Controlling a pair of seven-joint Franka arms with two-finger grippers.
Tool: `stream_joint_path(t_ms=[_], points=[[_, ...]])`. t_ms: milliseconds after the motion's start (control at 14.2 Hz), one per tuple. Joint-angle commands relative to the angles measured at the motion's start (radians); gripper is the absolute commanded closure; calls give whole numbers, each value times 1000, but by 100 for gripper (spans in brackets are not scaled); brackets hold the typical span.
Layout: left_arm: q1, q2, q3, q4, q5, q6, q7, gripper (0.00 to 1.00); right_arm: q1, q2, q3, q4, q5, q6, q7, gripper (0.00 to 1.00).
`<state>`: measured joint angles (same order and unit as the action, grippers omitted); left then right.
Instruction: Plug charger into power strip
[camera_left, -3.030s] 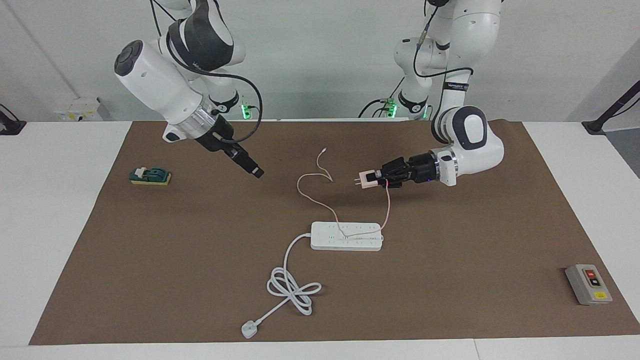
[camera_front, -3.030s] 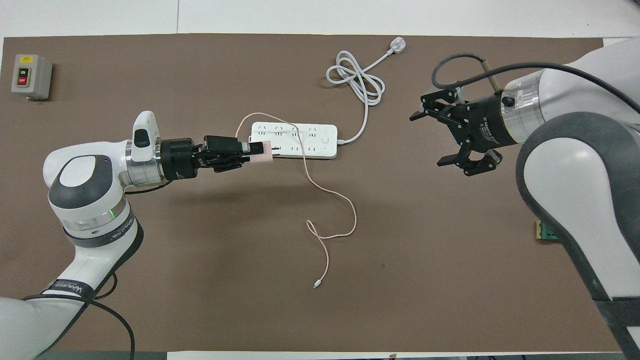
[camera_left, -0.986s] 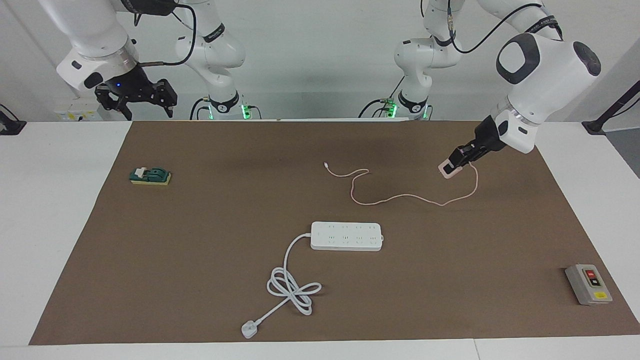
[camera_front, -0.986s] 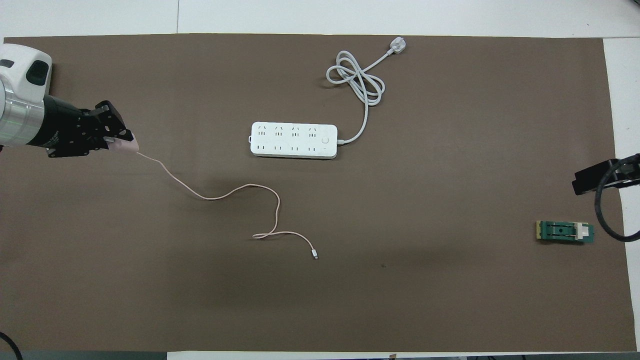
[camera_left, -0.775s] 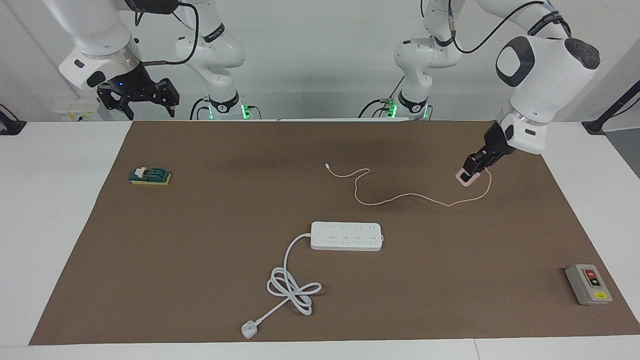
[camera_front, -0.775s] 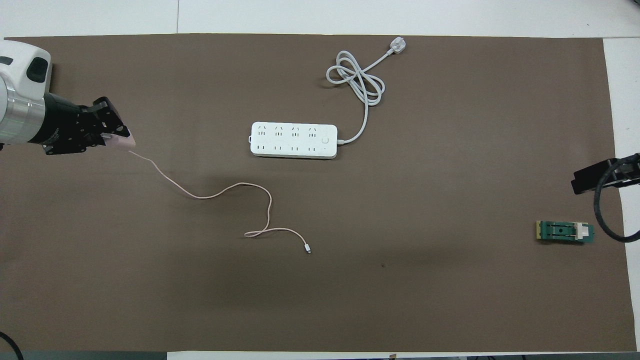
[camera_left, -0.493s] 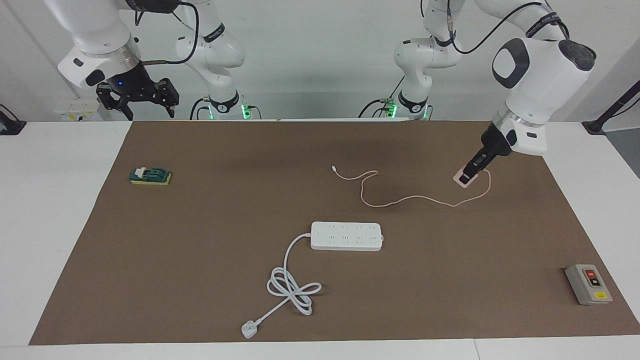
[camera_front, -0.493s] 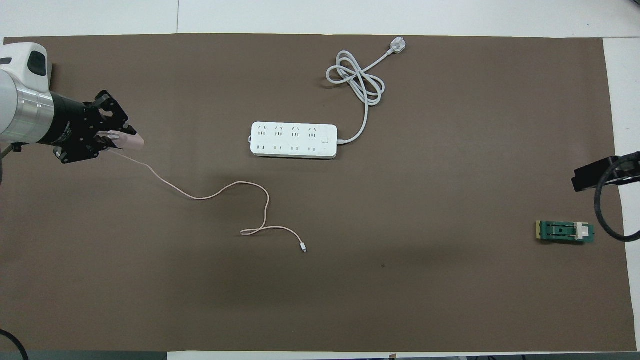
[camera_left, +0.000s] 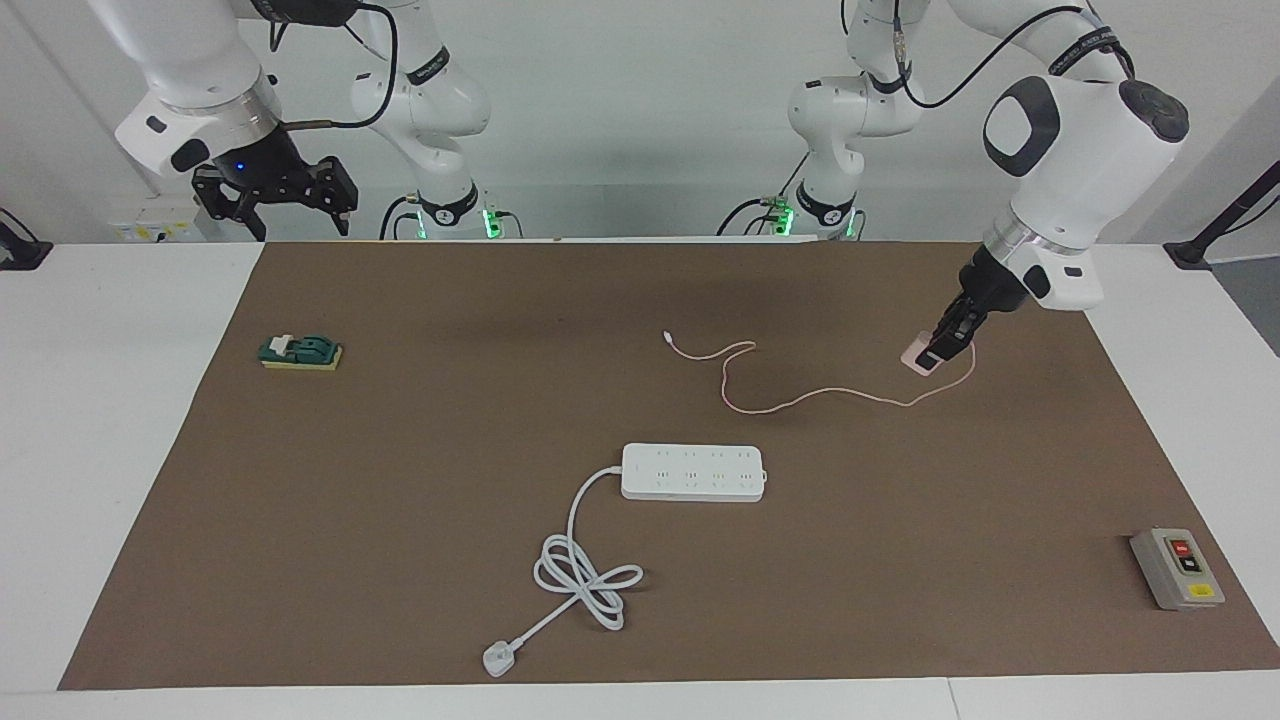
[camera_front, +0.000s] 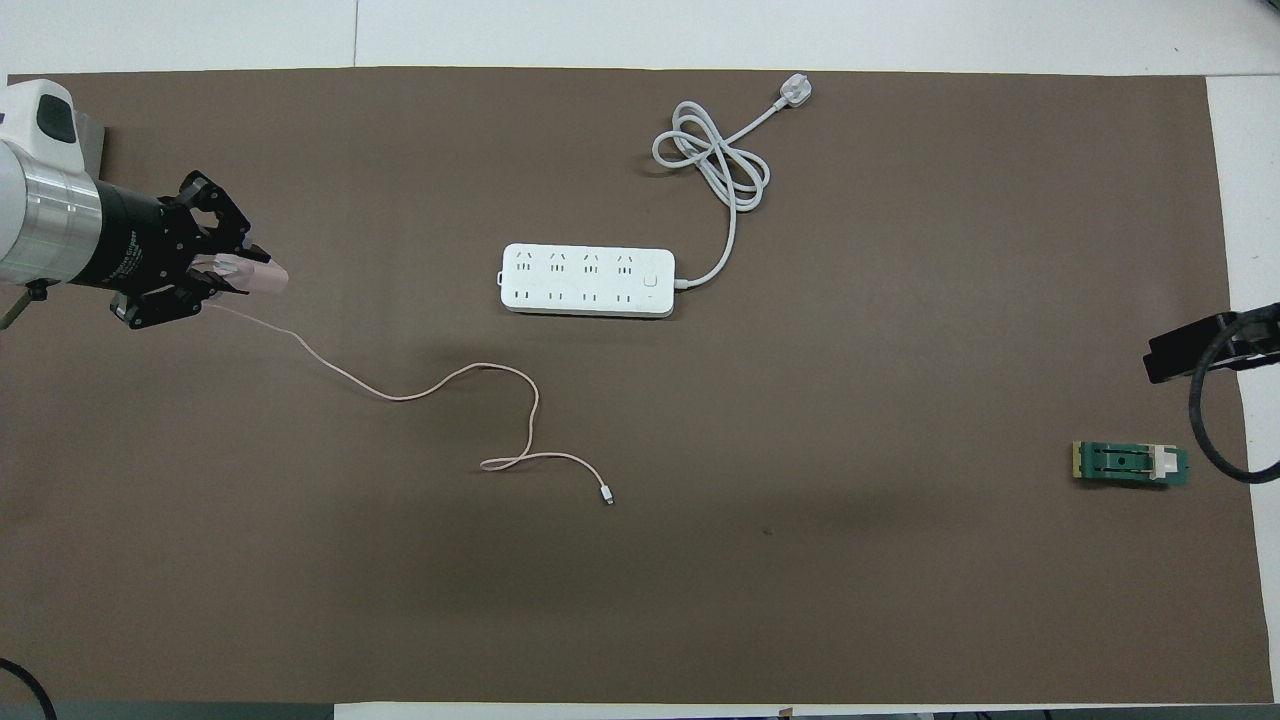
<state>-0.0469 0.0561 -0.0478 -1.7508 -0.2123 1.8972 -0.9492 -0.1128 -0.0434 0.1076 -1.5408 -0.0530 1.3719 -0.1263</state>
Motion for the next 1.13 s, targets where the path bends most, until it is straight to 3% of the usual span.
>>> stream_joint_path(t_ms=[0,211,423,634,1057], points=[[2,7,5,2,27,29,-233,100,-14,10,12,16,-4,3,16,0],[-59,43,-3,37,121,-3,-400,100,-14,8,14,16,-5,3,16,0],[-143,157,-3,155,188,-26,-635,100,-13,8,14,16,-5,3,13,0],[-220,183,-1,162,198,-29,-814,100,-13,8,14,15,-5,4,13,0],[-342,402,6,364,249,-115,-1043,100,-13,7,14,15,-7,4,10,0]])
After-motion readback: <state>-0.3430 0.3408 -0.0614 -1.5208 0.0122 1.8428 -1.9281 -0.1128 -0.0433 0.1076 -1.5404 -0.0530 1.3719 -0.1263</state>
